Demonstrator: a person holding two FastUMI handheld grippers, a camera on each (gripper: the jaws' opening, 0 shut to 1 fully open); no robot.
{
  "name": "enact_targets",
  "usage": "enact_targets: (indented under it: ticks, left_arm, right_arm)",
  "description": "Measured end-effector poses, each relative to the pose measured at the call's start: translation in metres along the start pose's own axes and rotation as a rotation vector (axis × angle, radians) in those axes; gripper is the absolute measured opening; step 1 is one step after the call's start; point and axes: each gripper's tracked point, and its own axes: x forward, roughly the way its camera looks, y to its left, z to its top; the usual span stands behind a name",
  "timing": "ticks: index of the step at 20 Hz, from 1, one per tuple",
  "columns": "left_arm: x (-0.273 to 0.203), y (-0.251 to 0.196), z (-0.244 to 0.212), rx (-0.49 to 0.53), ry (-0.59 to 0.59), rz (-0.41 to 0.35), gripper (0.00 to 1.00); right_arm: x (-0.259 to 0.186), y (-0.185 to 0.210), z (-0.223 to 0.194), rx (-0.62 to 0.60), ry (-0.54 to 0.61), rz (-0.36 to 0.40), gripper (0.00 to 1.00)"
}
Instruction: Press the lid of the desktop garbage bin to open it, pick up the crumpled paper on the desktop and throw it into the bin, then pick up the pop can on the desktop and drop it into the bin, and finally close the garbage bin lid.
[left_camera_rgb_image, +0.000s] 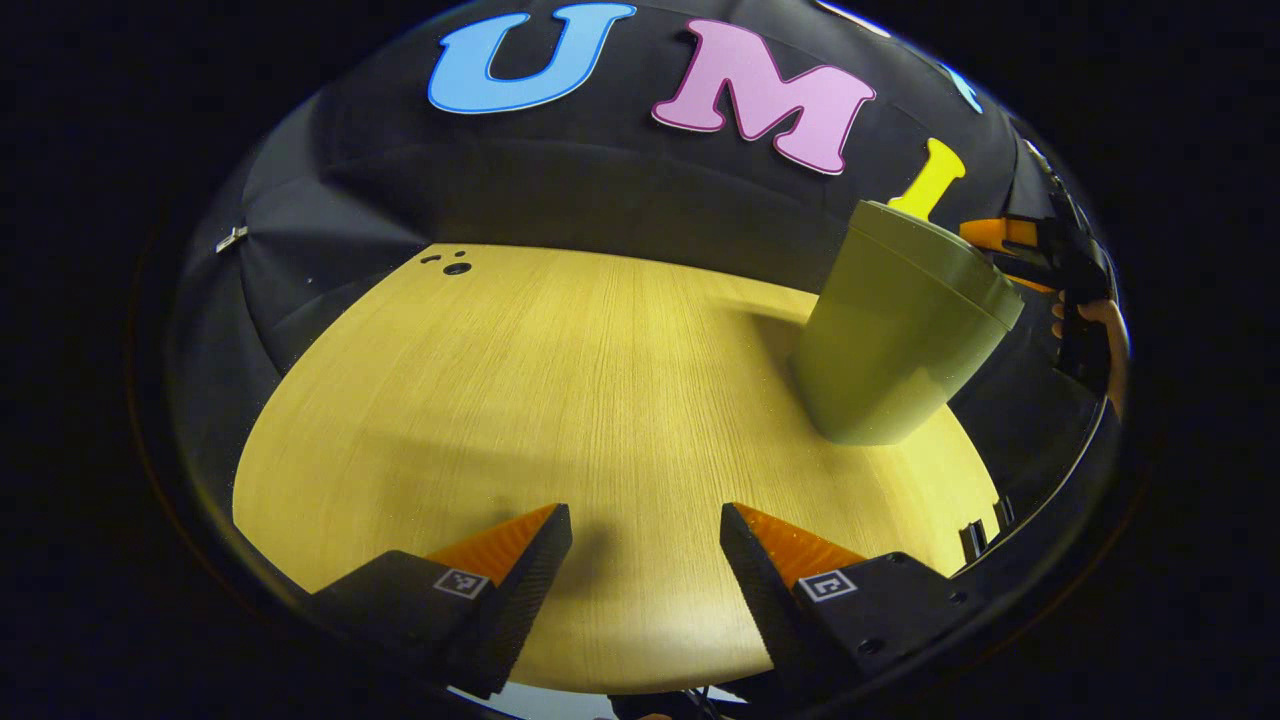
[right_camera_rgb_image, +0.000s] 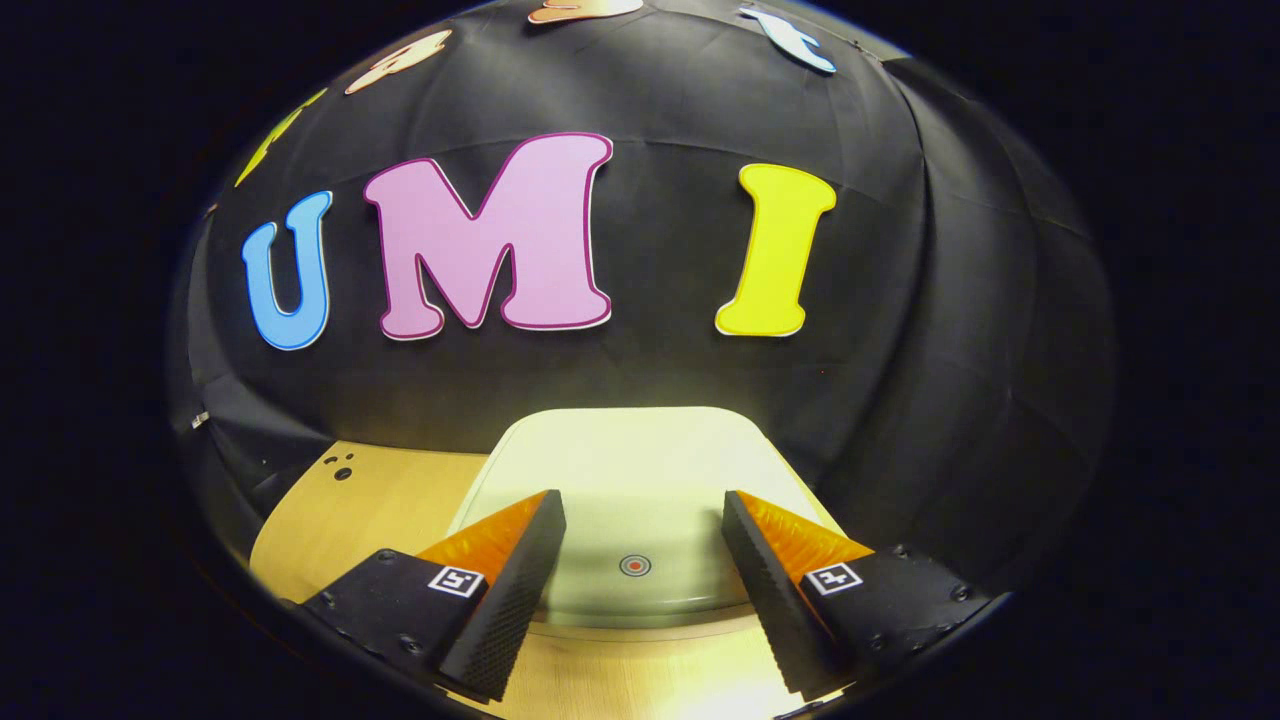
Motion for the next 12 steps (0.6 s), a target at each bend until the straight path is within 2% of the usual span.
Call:
enact_targets:
  ticks: [7,12]
  left_arm:
    - [-0.010,-0.004,0.003,0.016,-0.024,-0.008,0.96]
    - [-0.039,-0.002,0.040,0.053,-0.142,0.003,0.96]
  right_arm:
    - [-0.003,0.000,0.002,-0.002,-0.025,0.028,0.99]
    - [-0.016,0.001,0.004,0.017,-0.045,0.031,0.99]
